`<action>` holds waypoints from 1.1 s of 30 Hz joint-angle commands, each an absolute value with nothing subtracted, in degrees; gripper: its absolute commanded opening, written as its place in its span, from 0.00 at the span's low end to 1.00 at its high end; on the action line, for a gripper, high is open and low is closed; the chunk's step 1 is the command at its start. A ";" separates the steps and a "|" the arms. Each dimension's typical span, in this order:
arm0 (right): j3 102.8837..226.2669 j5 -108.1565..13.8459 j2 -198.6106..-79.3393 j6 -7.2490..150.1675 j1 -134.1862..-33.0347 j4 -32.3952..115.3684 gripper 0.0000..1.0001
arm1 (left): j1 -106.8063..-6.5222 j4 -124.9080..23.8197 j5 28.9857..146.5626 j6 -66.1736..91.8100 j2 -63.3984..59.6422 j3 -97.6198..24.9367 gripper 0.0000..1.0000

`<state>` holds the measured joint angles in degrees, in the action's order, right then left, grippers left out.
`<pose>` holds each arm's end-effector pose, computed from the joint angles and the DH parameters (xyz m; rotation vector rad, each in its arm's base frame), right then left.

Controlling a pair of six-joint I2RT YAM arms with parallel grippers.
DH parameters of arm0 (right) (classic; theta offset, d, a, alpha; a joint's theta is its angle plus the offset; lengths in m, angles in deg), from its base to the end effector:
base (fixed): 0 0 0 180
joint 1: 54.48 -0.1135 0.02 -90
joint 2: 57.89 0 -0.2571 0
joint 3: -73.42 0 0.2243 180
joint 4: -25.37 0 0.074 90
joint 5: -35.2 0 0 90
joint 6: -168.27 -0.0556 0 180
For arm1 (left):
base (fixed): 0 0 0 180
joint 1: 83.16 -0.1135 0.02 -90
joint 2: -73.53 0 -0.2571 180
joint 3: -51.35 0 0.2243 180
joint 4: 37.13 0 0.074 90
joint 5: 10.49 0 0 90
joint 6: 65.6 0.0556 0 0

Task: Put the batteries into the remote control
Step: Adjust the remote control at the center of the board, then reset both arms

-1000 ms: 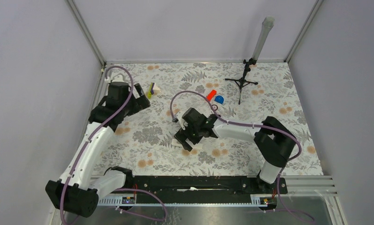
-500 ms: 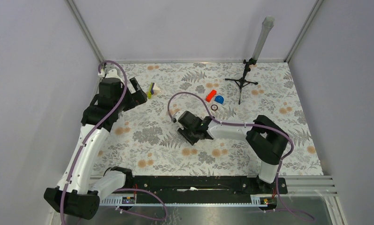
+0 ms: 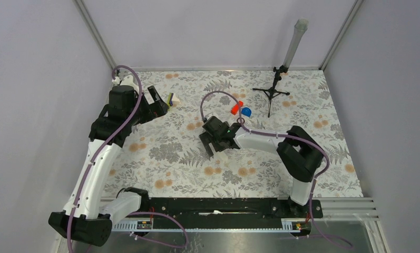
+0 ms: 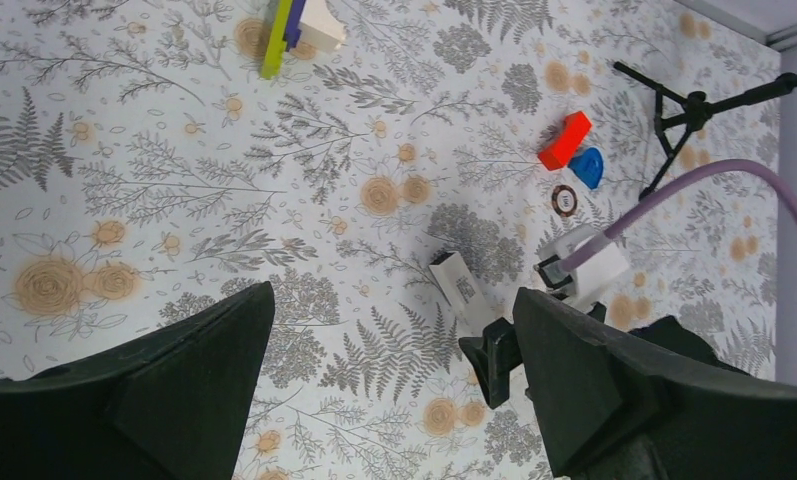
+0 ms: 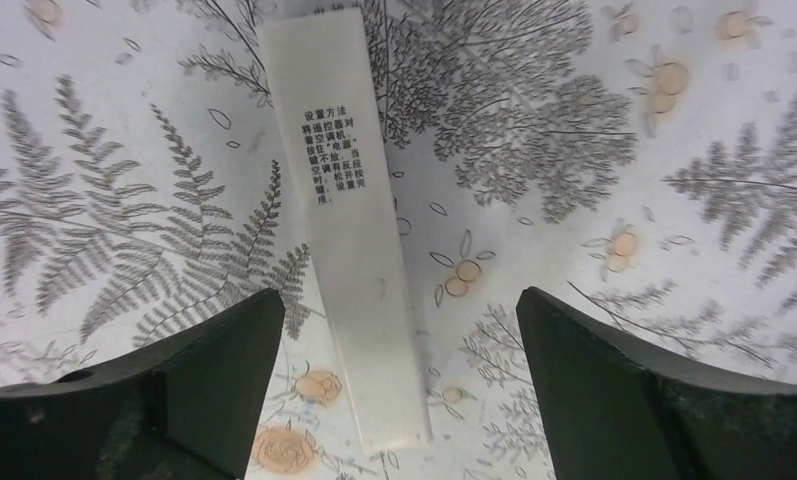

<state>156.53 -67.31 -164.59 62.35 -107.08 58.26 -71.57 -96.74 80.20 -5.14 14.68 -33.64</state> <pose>0.2345 0.2868 0.1630 -0.7174 2.4298 0.1999 0.1923 -0.0401 0.3609 -0.3340 2.1604 -0.4252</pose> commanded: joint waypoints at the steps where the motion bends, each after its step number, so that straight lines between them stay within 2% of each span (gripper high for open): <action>1: 156.33 -73.80 -152.41 61.22 -107.00 58.58 0.96 | -71.83 -95.71 82.16 -4.69 16.93 -36.95 0.99; 6: 149.95 -87.28 -135.95 58.98 -106.61 58.45 0.96 | -71.83 -95.71 78.96 -4.59 20.78 -36.35 0.99; 10: 143.39 -98.83 -117.94 58.76 -106.61 58.19 0.95 | -71.79 -95.72 77.15 -4.60 24.62 -35.79 0.99; 16: 140.67 -113.68 -96.86 68.06 -106.60 57.21 1.00 | -71.74 -98.53 74.66 -3.92 30.63 -37.26 0.99; 24: 148.97 -125.54 -84.87 81.98 -106.63 59.38 1.00 | -71.75 -100.30 72.94 0.31 35.95 -39.15 0.99; 28: 150.13 -128.09 -82.94 88.60 -106.60 56.69 1.00 | -71.74 -102.91 72.76 3.65 34.73 -42.84 0.99; 33: 151.33 -128.10 -82.78 89.04 -106.65 56.70 1.00 | -71.74 -102.58 72.66 4.87 34.53 -43.84 0.99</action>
<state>149.85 -124.92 -82.54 85.45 -106.82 58.19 -71.55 -103.37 73.97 2.03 35.27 -41.97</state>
